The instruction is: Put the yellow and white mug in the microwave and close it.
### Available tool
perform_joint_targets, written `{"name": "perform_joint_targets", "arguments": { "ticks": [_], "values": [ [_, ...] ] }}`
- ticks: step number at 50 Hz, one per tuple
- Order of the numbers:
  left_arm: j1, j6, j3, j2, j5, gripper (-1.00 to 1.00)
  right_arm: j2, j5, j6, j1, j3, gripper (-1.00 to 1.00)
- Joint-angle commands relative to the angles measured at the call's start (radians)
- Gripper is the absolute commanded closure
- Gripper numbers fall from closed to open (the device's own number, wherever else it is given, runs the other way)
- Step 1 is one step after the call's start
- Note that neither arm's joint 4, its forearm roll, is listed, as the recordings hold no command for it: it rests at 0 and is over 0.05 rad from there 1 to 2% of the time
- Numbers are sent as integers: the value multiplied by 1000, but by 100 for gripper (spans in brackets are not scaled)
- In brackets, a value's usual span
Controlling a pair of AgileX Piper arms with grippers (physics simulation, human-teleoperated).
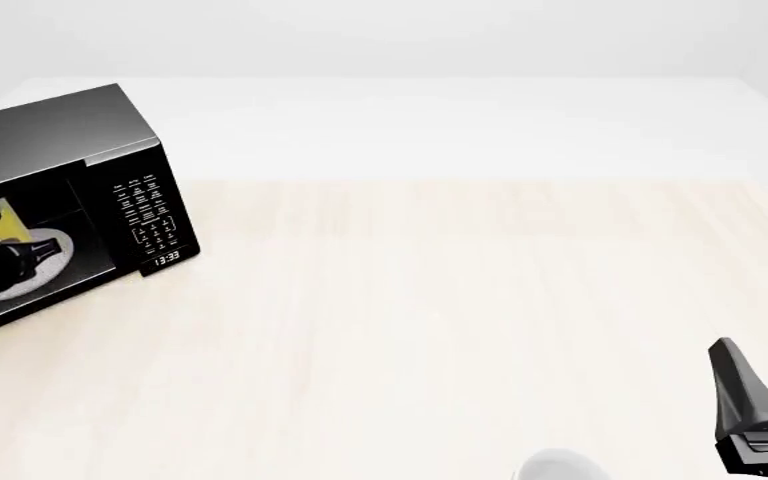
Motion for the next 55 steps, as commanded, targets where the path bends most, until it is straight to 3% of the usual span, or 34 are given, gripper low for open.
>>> {"name": "perform_joint_targets", "arguments": {
  "ticks": [1,25,26,55],
  "values": [
    [8,11,-34,37,-8,100,0,0,0,0,0,-100],
    [1,32,-42,107,-7,100,0,0,0,0,0,-100],
    [3,34,-42,106,-6,-100,0,0,0,0,0,-100],
    [-33,11,-10,49,13,-100,0,0,0,0,0,-100]
  ]
}}
